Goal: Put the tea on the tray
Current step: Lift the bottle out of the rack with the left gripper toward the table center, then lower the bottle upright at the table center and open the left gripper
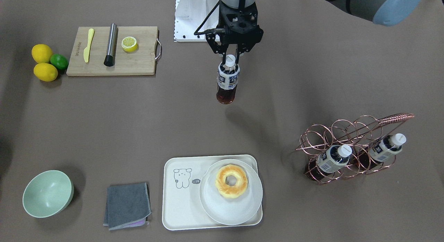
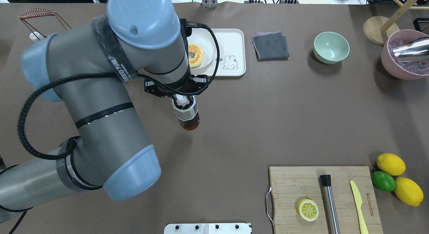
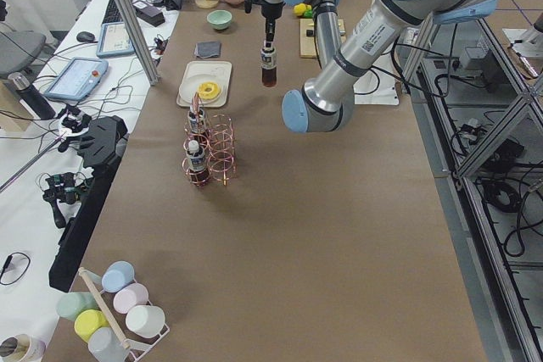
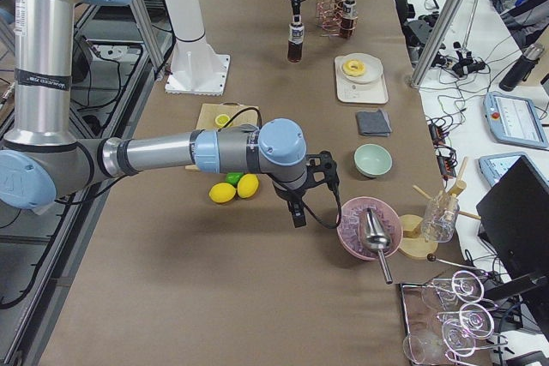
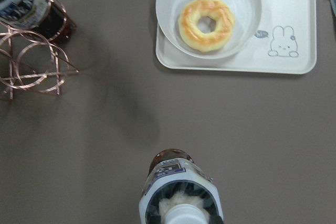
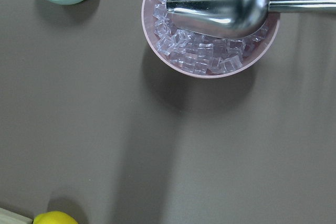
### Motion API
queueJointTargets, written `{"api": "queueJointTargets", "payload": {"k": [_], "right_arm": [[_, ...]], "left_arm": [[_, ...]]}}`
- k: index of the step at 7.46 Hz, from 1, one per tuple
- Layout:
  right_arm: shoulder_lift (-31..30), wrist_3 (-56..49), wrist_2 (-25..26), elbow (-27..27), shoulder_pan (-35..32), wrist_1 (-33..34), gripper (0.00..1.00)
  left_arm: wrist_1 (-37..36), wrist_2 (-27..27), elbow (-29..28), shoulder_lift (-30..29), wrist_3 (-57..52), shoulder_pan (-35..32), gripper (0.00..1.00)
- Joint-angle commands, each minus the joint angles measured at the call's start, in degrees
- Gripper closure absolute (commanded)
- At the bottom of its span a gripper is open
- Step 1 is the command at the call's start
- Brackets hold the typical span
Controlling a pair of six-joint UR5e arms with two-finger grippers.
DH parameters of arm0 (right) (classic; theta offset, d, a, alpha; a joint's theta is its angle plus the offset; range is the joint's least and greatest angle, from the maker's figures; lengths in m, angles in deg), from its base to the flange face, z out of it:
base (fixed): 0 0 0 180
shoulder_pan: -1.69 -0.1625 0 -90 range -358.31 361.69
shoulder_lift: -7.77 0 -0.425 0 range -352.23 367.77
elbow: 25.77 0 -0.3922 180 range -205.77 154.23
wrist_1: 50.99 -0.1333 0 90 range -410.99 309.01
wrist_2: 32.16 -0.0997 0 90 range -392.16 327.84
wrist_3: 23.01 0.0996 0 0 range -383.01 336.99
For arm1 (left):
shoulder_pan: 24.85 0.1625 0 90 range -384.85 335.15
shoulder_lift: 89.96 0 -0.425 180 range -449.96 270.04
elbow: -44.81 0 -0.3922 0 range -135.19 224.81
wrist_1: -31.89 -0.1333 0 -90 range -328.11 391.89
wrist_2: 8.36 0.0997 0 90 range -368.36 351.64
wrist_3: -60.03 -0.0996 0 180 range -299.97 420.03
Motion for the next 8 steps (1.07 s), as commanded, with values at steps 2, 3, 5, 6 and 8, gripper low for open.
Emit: {"api": "queueJointTargets", "payload": {"k": [2, 3, 5, 6, 8], "right_arm": [[-0.1, -0.2, 0.1, 0.1, 0.2, -0.1, 0.0], [-0.1, -0.1, 0.1, 0.1, 0.3, 0.0, 0.0], [-0.1, -0.1, 0.2, 0.1, 0.5, -0.1, 0.01], [0.0, -0.5, 0.2, 0.1, 1.1, -0.1, 0.02], [0.2, -0.7, 0.7, 0.1, 2.3, -0.1, 0.06]], "left_arm": [[2.4, 2.9, -5.2, -3.1, 1.9, 5.8, 1.0], [2.4, 3.0, -5.2, -2.7, 1.9, 6.7, 1.0], [2.5, 3.3, -5.1, -2.6, 2.0, 6.8, 1.0], [2.4, 3.3, -5.1, -2.5, 2.0, 7.2, 1.0], [2.5, 3.3, -5.1, -2.5, 2.0, 7.5, 1.0]]}}
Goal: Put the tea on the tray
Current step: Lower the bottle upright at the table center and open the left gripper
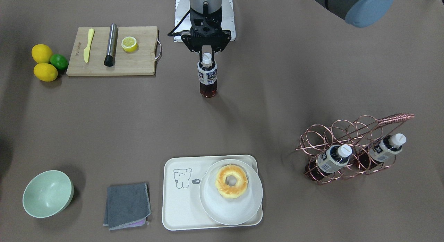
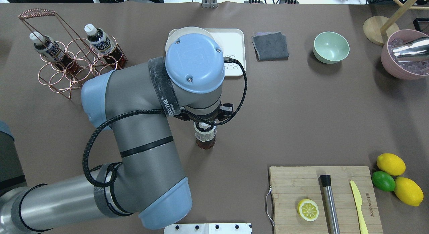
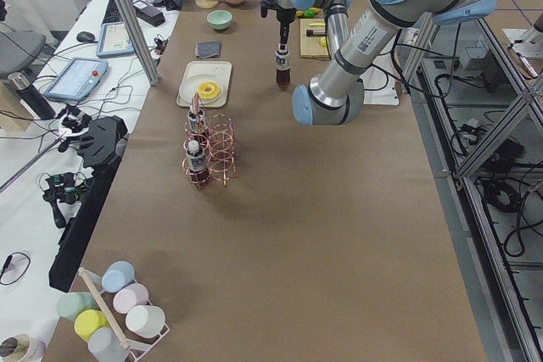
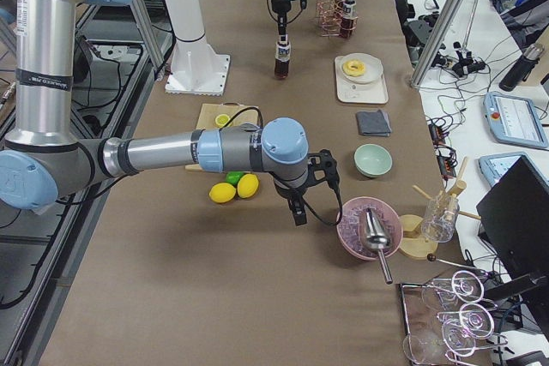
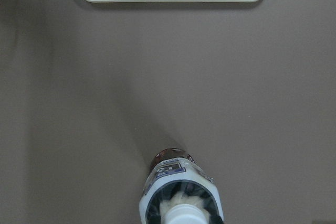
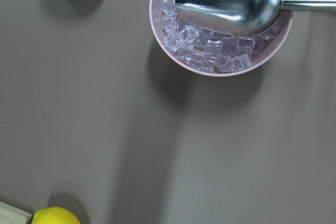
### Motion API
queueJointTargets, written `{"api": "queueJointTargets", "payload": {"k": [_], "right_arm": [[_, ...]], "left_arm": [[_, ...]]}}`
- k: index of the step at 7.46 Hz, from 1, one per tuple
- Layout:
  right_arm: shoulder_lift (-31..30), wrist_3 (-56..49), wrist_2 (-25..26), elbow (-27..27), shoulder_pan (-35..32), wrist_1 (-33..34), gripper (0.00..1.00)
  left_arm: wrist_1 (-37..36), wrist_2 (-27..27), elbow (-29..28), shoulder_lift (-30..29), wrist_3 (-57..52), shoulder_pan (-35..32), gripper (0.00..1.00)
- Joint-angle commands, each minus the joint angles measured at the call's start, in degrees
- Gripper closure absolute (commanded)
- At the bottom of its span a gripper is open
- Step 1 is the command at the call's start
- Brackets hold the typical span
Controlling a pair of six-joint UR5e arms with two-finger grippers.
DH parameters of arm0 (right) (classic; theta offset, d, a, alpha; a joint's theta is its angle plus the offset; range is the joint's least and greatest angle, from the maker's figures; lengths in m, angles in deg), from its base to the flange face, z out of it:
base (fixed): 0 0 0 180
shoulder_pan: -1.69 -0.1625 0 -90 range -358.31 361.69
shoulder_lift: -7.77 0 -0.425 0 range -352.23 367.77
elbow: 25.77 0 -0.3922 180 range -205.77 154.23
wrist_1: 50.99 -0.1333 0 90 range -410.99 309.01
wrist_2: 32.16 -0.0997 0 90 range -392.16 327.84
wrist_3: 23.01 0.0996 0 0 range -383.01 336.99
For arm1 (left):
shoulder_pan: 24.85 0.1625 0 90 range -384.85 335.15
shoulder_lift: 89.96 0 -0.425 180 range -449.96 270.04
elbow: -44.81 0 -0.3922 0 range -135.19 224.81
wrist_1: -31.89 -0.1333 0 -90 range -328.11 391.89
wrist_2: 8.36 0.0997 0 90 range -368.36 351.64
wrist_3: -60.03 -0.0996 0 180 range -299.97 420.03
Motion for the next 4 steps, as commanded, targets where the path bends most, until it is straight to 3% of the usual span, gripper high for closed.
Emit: {"api": "queueJointTargets", "payload": {"k": [1, 4], "right_arm": [[0.2, -0.3, 0.2, -0.1, 1.1, 0.0, 0.06], [0.2, -0.5, 0.2, 0.0, 1.2, -0.2, 0.06]], "left_arm": [[0.0, 0.0, 0.1, 0.0, 0.4, 0.4, 1.0], [1.0, 2.3, -0.3, 0.1, 1.8, 1.5, 1.0]]}}
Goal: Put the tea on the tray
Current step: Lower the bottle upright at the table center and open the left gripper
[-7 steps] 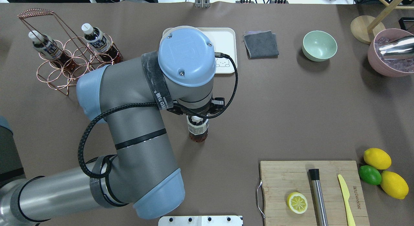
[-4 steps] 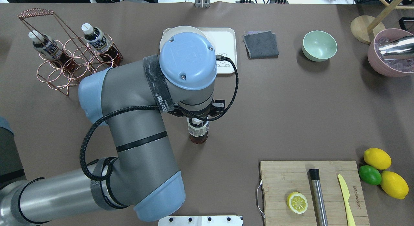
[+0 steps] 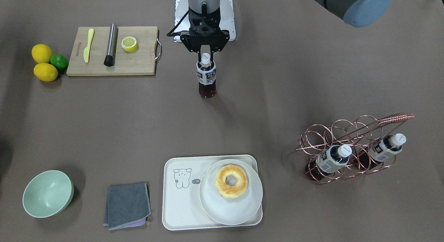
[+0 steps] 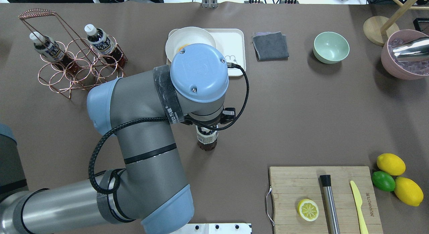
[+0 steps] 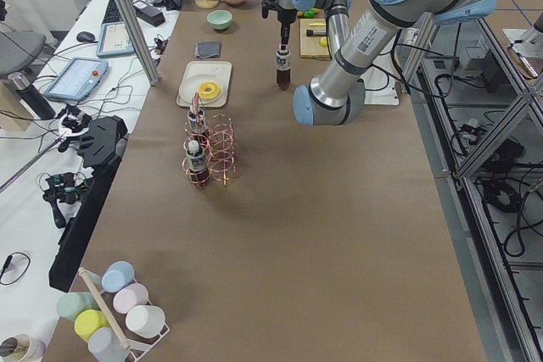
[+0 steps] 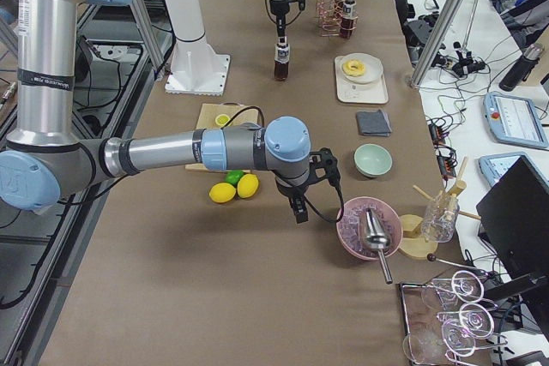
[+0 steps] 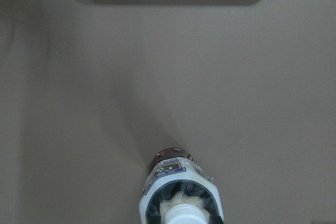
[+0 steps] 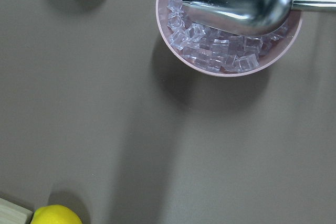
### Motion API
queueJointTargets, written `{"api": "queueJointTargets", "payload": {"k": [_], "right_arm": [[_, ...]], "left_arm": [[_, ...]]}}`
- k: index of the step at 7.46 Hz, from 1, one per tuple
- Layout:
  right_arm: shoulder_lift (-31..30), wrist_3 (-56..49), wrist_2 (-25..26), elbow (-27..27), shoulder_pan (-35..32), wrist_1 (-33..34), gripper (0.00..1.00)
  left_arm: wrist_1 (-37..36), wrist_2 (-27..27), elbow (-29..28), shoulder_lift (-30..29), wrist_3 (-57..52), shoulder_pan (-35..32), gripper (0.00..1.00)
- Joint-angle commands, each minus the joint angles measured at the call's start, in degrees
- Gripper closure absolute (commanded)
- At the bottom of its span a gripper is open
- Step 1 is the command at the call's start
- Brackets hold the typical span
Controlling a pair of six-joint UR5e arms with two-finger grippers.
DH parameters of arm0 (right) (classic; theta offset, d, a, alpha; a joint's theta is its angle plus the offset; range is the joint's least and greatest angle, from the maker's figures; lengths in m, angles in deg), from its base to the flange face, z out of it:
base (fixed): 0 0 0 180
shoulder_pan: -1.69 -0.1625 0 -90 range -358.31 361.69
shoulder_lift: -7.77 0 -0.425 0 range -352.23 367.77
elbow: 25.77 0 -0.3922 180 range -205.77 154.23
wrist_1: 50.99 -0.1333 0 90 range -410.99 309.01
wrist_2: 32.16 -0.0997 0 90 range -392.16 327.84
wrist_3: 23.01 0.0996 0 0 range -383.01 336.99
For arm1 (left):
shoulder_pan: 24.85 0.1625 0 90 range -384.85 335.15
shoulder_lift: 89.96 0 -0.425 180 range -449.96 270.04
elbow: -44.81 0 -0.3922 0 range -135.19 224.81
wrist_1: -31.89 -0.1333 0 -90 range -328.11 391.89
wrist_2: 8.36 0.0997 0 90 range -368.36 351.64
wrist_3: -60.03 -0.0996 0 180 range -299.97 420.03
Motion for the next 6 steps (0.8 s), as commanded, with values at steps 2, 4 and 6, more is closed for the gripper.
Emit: {"api": "queueJointTargets", "payload": {"k": [2, 4, 6], "right_arm": [[0.0, 0.0, 0.0, 0.2, 0.1, -0.2, 0.05], [0.6, 0.7, -0.4, 0.3, 0.5, -0.1, 0.05], [3.9, 9.6, -0.8, 3.7, 5.6, 0.1, 0.06]], "left_arm": [[0.2, 0.9, 0.4, 0.7, 0.3, 0.7, 0.82], [0.2, 1.0, 0.4, 0.6, 0.3, 0.6, 0.19], [-0.5, 0.6, 3.8, 1.3, -0.6, -2.4, 0.11]]}}
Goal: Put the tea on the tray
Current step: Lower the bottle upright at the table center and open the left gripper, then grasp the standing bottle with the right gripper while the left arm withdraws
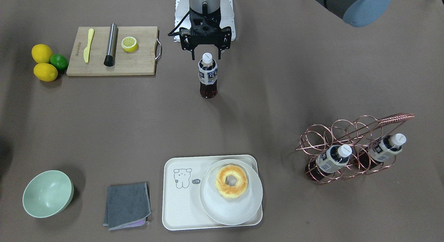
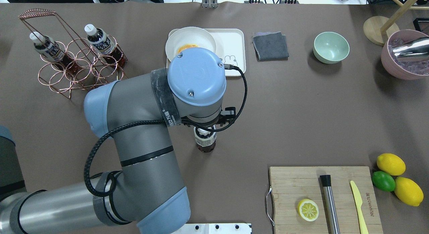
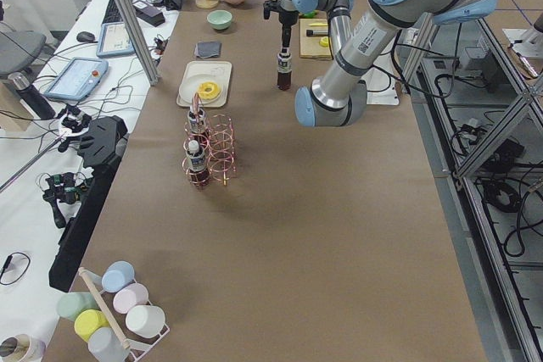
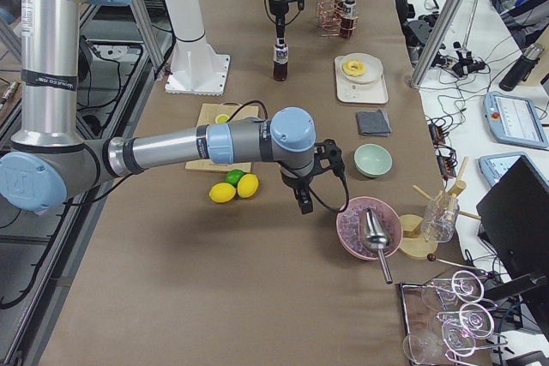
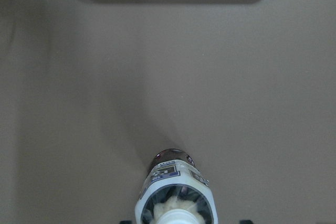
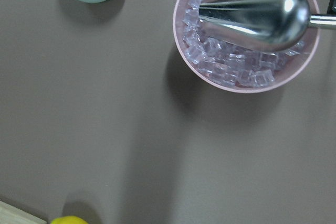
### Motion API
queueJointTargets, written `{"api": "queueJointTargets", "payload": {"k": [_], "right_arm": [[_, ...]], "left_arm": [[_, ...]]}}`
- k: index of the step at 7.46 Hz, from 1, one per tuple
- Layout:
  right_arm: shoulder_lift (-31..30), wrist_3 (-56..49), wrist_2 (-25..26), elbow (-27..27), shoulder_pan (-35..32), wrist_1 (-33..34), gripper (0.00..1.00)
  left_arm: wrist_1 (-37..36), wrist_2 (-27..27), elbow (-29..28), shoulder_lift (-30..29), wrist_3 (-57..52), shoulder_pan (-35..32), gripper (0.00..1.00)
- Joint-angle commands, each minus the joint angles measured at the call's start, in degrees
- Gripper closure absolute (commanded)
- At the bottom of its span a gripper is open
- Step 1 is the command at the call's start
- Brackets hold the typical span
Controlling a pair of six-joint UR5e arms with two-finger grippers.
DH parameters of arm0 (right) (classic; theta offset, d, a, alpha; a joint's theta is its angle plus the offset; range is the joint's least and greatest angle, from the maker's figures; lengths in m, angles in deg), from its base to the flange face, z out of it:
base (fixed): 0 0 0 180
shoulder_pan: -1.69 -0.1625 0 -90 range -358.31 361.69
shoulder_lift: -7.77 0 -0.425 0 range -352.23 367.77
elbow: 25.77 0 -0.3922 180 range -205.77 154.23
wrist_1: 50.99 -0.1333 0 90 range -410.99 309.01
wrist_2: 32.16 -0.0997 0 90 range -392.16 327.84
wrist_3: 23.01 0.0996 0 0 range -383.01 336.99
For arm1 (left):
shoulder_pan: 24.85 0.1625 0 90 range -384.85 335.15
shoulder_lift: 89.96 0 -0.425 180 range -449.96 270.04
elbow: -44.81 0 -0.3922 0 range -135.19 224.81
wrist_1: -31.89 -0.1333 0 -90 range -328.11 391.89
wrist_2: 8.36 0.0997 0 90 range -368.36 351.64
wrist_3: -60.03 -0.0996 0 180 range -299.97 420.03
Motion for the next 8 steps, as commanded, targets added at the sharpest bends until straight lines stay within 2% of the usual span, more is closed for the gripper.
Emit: {"api": "queueJointTargets", "payload": {"k": [1, 4, 5, 6, 8], "right_arm": [[6.9, 16.8, -0.2, 4.0, 7.6, 0.1, 0.06], [21.2, 43.6, 1.1, 4.9, 20.4, 0.2, 0.06], [25.5, 53.4, 5.3, 5.9, 26.5, 0.1, 0.07], [28.5, 62.3, 8.3, 7.6, 33.5, 0.1, 0.08], [36.5, 79.9, 20.1, 8.6, 48.2, 0.5, 0.09]], "left_arm": [[-0.8, -2.2, 6.2, 3.7, -3.0, -6.0, 0.11], [-0.5, -14.3, 12.6, 16.4, -19.5, -21.2, 0.08], [-0.5, -18.7, 12.6, 19.5, -24.0, -26.1, 0.05], [-0.5, -20.7, 12.6, 22.1, -28.0, -30.0, 0.04], [-0.1, -24.2, 12.4, 26.8, -35.9, -35.7, 0.04]]}}
